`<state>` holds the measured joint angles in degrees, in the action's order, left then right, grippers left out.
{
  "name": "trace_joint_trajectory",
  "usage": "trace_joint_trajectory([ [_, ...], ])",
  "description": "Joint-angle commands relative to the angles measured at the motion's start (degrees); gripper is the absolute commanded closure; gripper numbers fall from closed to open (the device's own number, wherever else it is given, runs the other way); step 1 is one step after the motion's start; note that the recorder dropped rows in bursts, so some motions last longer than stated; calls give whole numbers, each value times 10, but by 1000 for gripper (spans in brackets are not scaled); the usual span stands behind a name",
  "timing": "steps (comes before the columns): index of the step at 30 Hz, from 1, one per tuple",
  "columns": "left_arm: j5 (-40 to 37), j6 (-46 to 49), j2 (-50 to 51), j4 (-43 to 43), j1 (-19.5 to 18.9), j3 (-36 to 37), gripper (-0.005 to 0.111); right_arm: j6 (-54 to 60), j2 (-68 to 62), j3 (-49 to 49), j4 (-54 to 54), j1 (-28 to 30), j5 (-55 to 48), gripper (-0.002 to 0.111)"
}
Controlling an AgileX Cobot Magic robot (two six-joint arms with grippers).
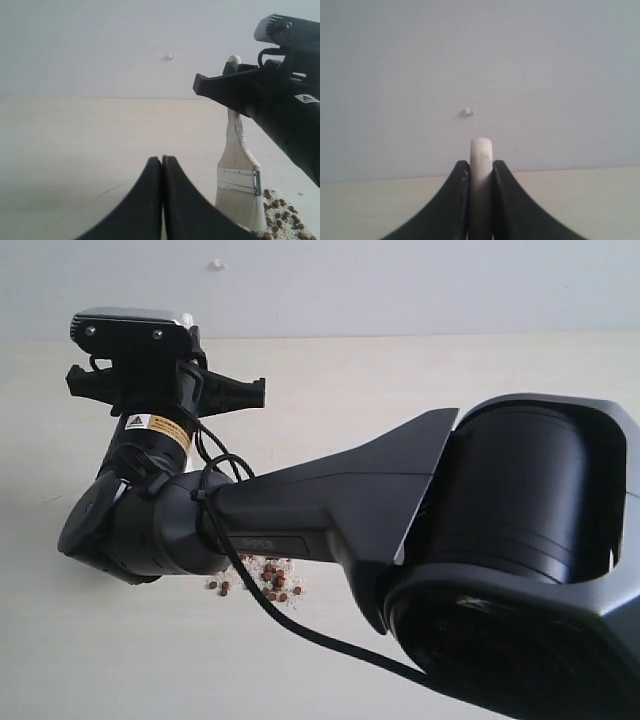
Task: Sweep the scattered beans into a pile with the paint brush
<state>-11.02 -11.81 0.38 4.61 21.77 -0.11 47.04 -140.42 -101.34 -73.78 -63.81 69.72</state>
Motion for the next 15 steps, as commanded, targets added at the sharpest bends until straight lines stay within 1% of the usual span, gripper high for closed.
trace_joint_trajectory([
  [1,0,1,-2,-3,-1,1,107,86,6,0,-1,3,2,108],
  [5,0,1,-2,-3,-1,1,107,122,6,0,-1,4,2,108],
  [11,0,1,-2,-3,-1,1,107,123,10,0,23,9,2,108],
  [15,0,1,-2,-3,-1,1,107,85,24,0,33,9,2,108],
])
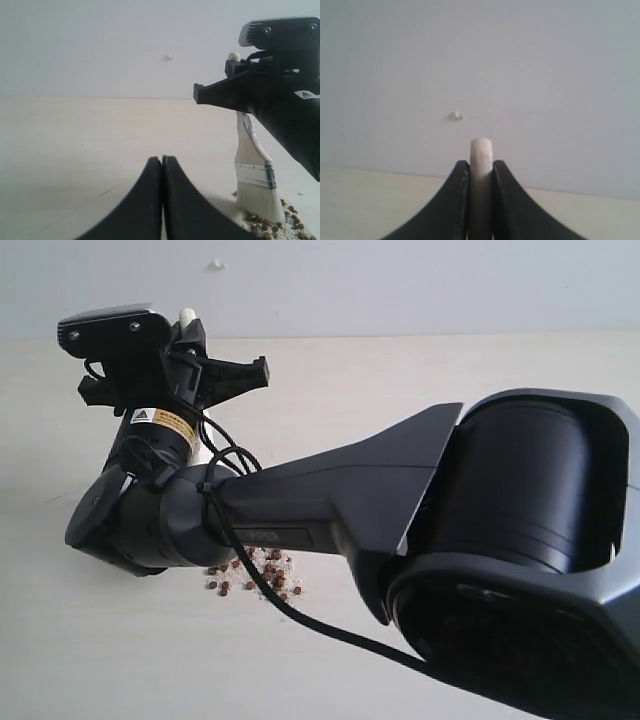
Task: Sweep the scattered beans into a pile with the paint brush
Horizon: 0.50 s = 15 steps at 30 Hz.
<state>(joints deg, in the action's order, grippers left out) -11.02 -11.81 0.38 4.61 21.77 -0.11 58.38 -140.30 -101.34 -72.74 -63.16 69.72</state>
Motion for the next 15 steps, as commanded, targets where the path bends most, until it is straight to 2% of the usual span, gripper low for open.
trace_joint_trajectory([
  [1,0,1,-2,-3,-1,1,107,-33,25,0,22,3,2,108],
  [5,0,1,-2,-3,-1,1,107,-34,36,3,31,3,2,108],
  [8,0,1,-2,-3,-1,1,107,-37,57,32,82,7,2,108],
  [12,0,1,-2,-3,-1,1,107,-62,103,86,169,27,-76,108],
  [15,0,1,-2,-3,-1,1,107,-111,146,140,280,57,-175,108],
])
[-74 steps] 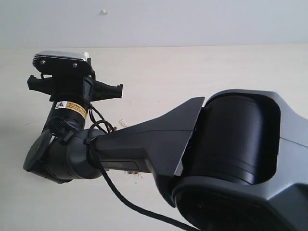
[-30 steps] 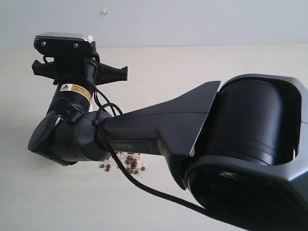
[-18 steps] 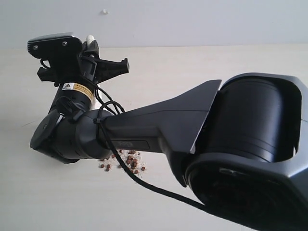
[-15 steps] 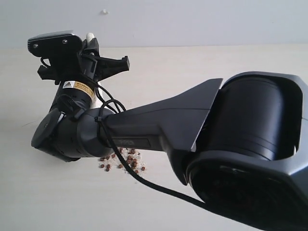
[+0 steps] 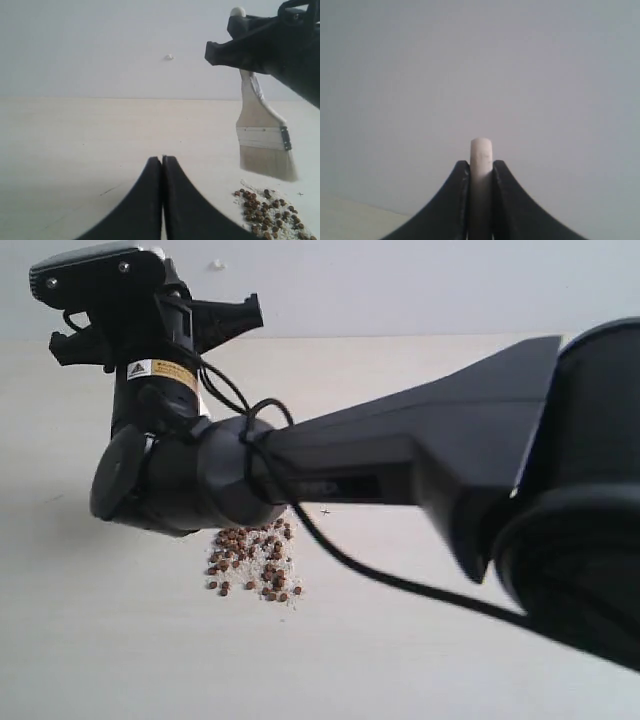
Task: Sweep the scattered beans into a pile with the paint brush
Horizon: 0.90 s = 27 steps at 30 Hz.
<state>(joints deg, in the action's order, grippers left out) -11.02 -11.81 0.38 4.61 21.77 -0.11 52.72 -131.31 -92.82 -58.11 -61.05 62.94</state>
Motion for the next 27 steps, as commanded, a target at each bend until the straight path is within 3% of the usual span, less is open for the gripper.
trace_joint_trajectory([
  [1,0,1,-2,-3,-1,1,107,-84,68,75,175,47,-129,108],
  [5,0,1,-2,-3,-1,1,107,-322,114,166,489,111,-132,108],
  [6,0,1,-2,-3,-1,1,107,-493,128,203,679,160,-79,108],
  [7,0,1,-2,-3,-1,1,107,-573,131,215,778,187,-37,108],
  [9,0,1,-2,-3,-1,1,107,-707,128,222,937,239,52,108],
  [11,0,1,-2,-3,-1,1,107,-814,118,210,1049,291,70,108],
  [15,0,1,-2,-3,-1,1,107,-842,99,182,1120,329,70,108],
  [21,0,1,-2,-3,-1,1,107,-846,39,82,1225,330,70,108],
  [27,0,1,-2,-3,-1,1,107,-844,-29,44,1229,328,70,108],
])
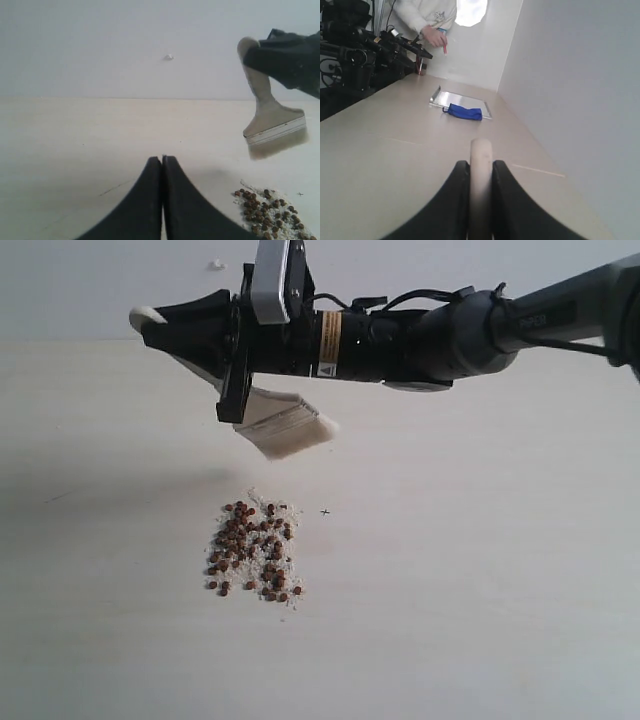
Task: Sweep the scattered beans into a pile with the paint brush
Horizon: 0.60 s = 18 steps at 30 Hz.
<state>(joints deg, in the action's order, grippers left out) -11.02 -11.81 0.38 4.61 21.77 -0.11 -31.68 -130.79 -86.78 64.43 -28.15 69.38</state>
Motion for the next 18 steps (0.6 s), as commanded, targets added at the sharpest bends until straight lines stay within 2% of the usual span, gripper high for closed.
trace_joint_trajectory([
  [1,0,1,-2,-3,-1,1,107,1,-42,-16,1,-2,6,108],
  [18,0,1,-2,-3,-1,1,107,-46,-55,-17,9,-39,6,108],
])
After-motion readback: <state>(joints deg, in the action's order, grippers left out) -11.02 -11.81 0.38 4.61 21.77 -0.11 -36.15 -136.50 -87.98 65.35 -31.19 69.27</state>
